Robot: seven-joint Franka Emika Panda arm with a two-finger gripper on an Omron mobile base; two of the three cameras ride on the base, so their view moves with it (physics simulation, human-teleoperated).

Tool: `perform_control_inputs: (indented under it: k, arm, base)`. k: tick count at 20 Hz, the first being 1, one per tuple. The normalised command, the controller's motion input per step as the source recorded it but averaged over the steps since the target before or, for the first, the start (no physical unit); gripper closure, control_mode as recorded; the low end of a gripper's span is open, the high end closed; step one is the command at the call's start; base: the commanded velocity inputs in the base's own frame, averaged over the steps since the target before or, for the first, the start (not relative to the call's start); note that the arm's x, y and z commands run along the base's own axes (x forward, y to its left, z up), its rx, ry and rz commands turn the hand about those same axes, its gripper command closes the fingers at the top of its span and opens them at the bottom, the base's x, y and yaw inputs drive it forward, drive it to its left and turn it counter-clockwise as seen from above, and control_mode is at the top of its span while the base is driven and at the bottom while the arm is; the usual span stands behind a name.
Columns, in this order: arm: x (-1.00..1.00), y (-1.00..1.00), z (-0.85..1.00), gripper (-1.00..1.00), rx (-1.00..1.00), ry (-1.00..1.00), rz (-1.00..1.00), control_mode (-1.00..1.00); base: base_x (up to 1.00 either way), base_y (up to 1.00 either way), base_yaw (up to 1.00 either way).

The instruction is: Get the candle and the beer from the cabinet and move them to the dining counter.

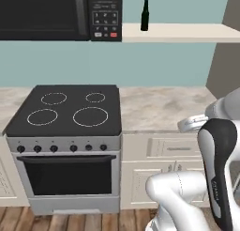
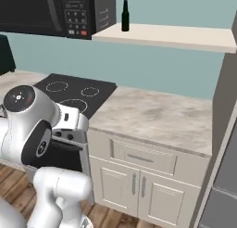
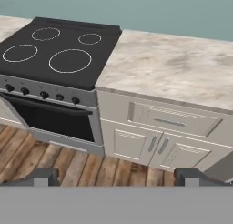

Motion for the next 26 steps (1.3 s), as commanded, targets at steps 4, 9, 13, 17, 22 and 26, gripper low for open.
perform_control_inputs:
  k: [4,9,13,17,22,26]
  arm:
    - [0.0,0.0,0.0,-1.0,0.0,0.0,0.0,1.0]
    - [0.0,0.0,0.0,-1.0,0.0,0.0,0.0,1.0]
    - [0.0,0.0,0.0,-1.0,0.0,0.0,0.0,1.0]
    - [0.0,0.0,0.0,-1.0,0.0,0.0,0.0,1.0]
    - [0.0,0.0,0.0,-1.0,0.0,0.0,0.0,1.0]
    - [0.0,0.0,0.0,-1.0,0.0,0.0,0.0,1.0]
  base:
    - [0.63,-0.23,-0.03]
    - [0.65,-0.08,-0.07]
    - [0.66,0.0,-0.04]
    - [0.59,0.02,-0.07]
    - [0.49,0.03,-0.03]
    - [0.17,0.01,0.0]
